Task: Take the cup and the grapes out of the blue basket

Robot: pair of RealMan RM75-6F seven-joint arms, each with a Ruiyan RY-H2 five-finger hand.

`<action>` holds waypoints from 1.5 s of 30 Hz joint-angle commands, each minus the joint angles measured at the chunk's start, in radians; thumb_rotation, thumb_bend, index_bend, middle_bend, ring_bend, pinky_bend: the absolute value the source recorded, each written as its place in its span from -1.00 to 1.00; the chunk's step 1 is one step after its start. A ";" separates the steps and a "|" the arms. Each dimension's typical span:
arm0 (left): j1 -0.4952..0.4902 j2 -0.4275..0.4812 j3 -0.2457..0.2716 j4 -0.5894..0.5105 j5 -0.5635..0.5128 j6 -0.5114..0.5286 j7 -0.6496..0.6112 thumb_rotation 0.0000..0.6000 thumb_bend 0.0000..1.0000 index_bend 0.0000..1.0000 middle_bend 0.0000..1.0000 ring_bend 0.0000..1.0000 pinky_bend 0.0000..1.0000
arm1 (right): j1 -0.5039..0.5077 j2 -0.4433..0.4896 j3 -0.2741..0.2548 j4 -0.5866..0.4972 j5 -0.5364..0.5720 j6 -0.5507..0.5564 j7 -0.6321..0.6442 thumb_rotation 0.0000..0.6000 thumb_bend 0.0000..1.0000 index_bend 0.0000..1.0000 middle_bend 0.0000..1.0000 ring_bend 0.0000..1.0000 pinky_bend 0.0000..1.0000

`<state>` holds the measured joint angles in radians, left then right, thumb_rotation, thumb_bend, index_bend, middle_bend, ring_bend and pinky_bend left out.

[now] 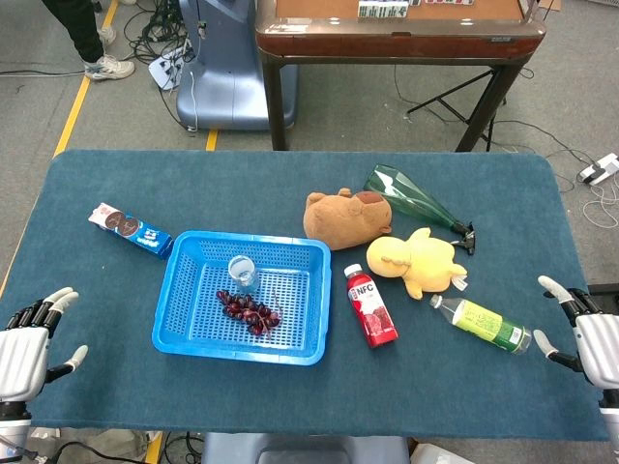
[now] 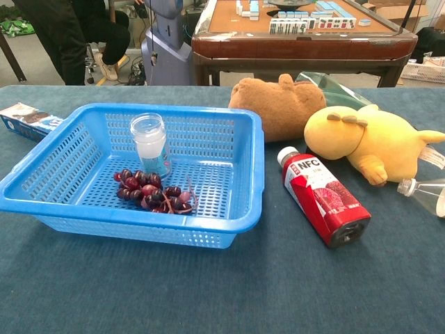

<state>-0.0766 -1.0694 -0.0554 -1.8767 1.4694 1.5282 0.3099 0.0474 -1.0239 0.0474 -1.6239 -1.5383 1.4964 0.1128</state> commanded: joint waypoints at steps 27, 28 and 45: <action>0.020 0.013 0.017 0.007 0.019 0.015 -0.025 1.00 -0.51 -0.53 -0.62 -0.60 -0.54 | 0.413 0.029 0.084 -0.191 -0.173 -0.419 -0.038 1.00 -0.47 -0.67 -0.38 -0.54 -0.10; 0.021 0.014 0.018 0.007 0.021 0.016 -0.027 1.00 -0.51 -0.53 -0.62 -0.60 -0.54 | 0.441 0.020 0.093 -0.198 -0.164 -0.453 -0.041 1.00 -0.52 -0.67 -0.38 -0.54 -0.10; 0.028 0.027 0.021 0.009 0.038 0.022 -0.042 1.00 -0.51 -0.53 -0.62 -0.60 -0.54 | 0.893 -0.309 0.251 -0.066 0.181 -0.884 -0.253 1.00 -0.87 -0.87 -0.64 -0.63 -0.13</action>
<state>-0.0490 -1.0422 -0.0344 -1.8676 1.5078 1.5503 0.2682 0.8993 -1.2879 0.2771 -1.7275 -1.3940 0.6429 -0.1029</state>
